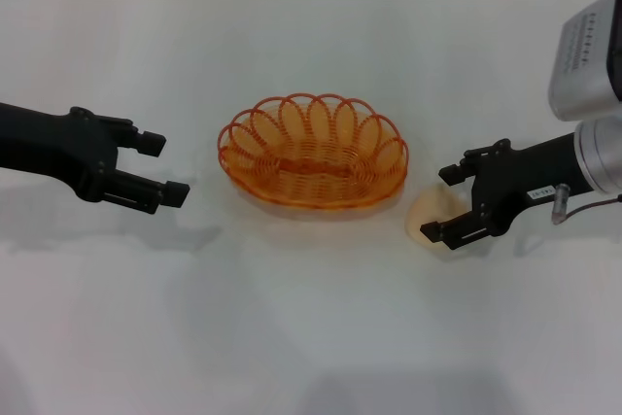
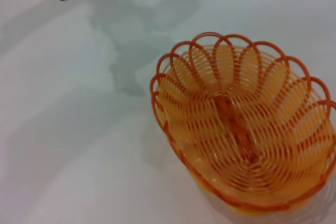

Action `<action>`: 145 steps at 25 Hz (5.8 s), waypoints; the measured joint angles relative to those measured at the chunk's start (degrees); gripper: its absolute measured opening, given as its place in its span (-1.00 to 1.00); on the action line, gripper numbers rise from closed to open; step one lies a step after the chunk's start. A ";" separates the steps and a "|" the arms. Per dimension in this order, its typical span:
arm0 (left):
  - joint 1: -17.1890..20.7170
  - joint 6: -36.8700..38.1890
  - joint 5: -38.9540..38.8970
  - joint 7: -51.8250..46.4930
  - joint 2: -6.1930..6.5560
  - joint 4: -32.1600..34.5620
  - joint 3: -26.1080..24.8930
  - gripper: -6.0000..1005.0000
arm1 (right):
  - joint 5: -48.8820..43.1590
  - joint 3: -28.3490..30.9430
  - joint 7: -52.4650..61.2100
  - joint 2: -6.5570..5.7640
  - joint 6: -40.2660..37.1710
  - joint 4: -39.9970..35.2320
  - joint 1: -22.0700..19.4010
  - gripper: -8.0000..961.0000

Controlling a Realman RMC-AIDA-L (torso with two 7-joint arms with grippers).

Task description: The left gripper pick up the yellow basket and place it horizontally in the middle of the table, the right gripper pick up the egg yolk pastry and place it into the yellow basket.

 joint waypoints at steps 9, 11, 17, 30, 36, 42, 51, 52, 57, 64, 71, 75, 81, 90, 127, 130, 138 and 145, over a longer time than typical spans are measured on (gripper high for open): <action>-0.02 -0.17 0.03 0.01 -0.27 -0.06 0.00 0.68 | -0.18 -0.15 0.17 0.00 -0.04 -0.88 0.21 0.37; -0.11 -0.20 0.03 0.01 -0.26 -0.10 0.01 0.68 | -0.19 -0.16 0.18 0.00 -0.11 -0.90 0.24 0.18; -0.23 -0.29 0.03 -0.11 -0.24 -0.12 0.00 0.66 | -0.20 -0.16 0.21 0.00 -0.11 -0.85 0.28 -0.28; -0.14 -0.31 -0.06 -0.17 -0.31 -0.11 0.01 0.63 | -0.20 -1.10 0.25 0.00 -1.51 -1.99 0.37 -0.56; 0.34 -0.31 -0.30 -0.13 -0.33 -0.10 0.01 0.62 | 0.34 -1.54 0.62 0.12 -2.36 -5.43 -0.28 -0.68; 1.15 -0.25 -0.38 0.25 -0.33 -0.02 0.00 0.60 | 0.40 -1.13 3.24 0.00 -3.53 -9.95 -1.05 -0.78; 1.79 0.12 0.00 0.67 -0.28 0.00 0.01 0.58 | 0.40 -0.86 7.04 0.04 -3.99 -14.55 1.40 -0.88; 1.82 0.13 0.00 0.67 -0.28 0.01 0.02 0.58 | 0.41 -0.94 7.31 0.07 -3.75 -14.37 2.33 -0.88; 1.76 0.14 -0.07 0.40 -0.31 -0.04 0.02 0.59 | 0.45 -1.78 7.96 0.31 -1.69 -11.17 6.61 -0.90; 1.24 0.07 0.00 -0.67 -0.40 -0.14 0.00 0.61 | 0.45 -4.62 8.18 0.51 3.88 -3.51 12.74 -0.91; 0.73 0.11 -0.14 -0.97 -0.56 -0.23 0.00 0.72 | 0.45 -6.48 8.36 0.61 6.39 0.42 15.09 -0.91; 0.71 0.13 -0.39 -1.02 -0.70 -0.24 0.00 0.76 | 0.45 -7.48 8.41 0.62 8.11 0.93 15.38 -0.91; 0.70 0.13 -0.40 -1.00 -1.12 -0.24 0.01 0.76 | 0.44 -8.39 8.58 0.71 8.65 2.53 16.13 -0.90; 1.03 0.06 -0.39 -0.87 -1.13 -0.19 0.01 0.76 | 1.83 -9.44 8.71 0.72 9.01 2.79 16.47 -0.87; 9.07 0.12 -11.22 8.99 -0.79 2.35 -0.70 0.76 | 15.38 2.20 -5.54 -0.26 -5.40 -17.50 -13.48 0.53; 9.53 0.19 -11.83 10.05 -0.94 2.39 -0.70 0.76 | 15.33 2.22 -6.07 -0.27 -5.92 -17.52 -13.46 0.53; 9.27 0.48 -11.85 11.35 -1.12 2.41 -0.57 0.76 | 14.96 2.00 -6.43 -0.27 -6.31 -17.52 -13.03 0.53; 8.98 0.79 -11.85 12.02 -1.02 2.41 -0.61 0.76 | 14.95 1.71 -6.44 -0.27 -6.47 -17.64 -12.96 0.52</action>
